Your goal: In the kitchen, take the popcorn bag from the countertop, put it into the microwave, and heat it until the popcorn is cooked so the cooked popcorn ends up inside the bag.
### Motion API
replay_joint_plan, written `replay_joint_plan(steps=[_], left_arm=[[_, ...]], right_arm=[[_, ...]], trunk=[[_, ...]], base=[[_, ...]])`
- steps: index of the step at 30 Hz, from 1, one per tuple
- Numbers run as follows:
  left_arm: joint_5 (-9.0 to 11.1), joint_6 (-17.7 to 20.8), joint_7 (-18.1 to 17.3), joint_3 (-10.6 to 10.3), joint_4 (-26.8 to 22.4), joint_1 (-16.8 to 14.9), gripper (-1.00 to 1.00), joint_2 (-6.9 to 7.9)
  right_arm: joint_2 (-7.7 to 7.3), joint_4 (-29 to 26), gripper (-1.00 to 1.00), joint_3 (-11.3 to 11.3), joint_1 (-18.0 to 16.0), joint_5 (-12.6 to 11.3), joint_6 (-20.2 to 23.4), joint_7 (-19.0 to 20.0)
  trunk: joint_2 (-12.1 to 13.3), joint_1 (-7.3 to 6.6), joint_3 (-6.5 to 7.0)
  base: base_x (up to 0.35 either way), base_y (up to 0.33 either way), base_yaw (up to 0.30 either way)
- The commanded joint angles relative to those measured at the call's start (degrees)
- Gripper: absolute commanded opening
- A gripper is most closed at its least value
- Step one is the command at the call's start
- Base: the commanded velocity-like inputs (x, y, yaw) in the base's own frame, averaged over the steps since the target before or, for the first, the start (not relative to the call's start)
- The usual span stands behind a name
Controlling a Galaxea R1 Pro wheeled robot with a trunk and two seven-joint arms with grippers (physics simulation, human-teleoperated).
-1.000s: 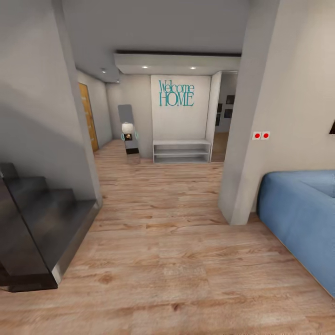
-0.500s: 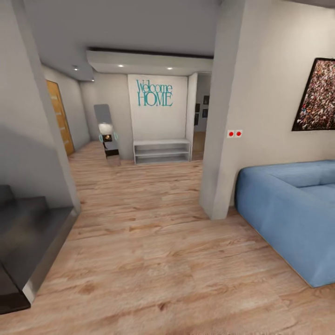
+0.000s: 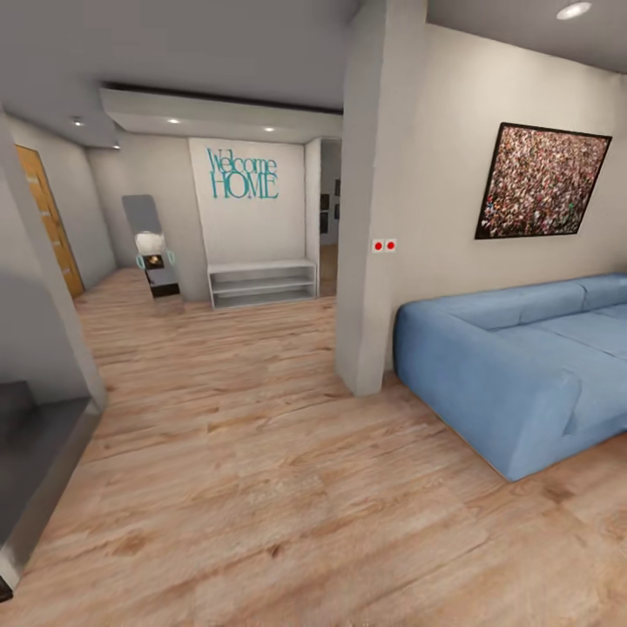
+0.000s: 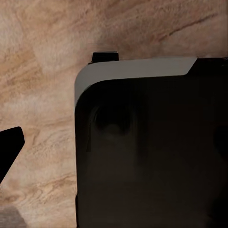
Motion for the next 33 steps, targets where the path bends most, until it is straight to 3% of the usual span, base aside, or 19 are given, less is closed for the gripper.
replay_joint_plan(steps=[1, 5, 10, 14, 20, 28, 33], left_arm=[[0.1, -0.2, 0.0, 0.0, 0.0, 0.0, 1.0, 0.12], [0.1, -2.7, 0.0, 0.1, -0.1, -0.4, 1.0, 0.54], [0.0, -6.5, 0.0, -0.1, -0.1, -5.4, 1.0, 0.44], [0.0, -7.4, 0.0, -0.3, -0.1, -7.3, 1.0, 0.15], [0.1, -7.7, 0.0, -0.3, -0.1, -7.6, 1.0, -0.92], [0.4, -7.9, 0.0, 0.0, -0.9, -7.1, 1.0, -1.04], [0.3, -7.9, 0.0, -0.1, -0.5, -3.2, 1.0, -1.0]], right_arm=[[0.01, 0.1, 1.0, -0.3, -0.1, -0.1, -0.7, 0.0], [-0.07, 0.0, 1.0, -0.4, -0.1, -0.1, -1.8, 0.0], [-1.04, -4.6, 1.0, -1.4, -1.6, -0.1, -2.0, 0.0], [-1.17, -5.8, 1.0, -2.4, -3.9, -0.1, -1.9, 0.0], [-1.1, -6.1, 1.0, -2.6, -4.4, -0.1, -2.0, 0.0], [-0.95, -6.0, 1.0, -2.6, -4.4, -0.1, -1.9, 0.0], [-0.82, -5.8, 1.0, -2.5, -4.4, -0.1, -1.9, 0.1]], trunk=[[0.0, -0.03, -0.06], [0.0, -0.03, -0.06], [0.0, -0.03, -0.06], [0.0, -0.03, -0.06], [0.0, -0.03, -0.06], [0.0, -0.03, -0.06], [0.0, -0.03, -0.06]], base=[[-0.135, 0.0, -0.299], [-0.045, 0.0, -0.299], [-0.006, 0.0, -0.299], [-0.001, 0.0, -0.299], [0.0, 0.0, -0.299], [0.0, 0.0, -0.299], [0.0, 0.0, -0.299]])
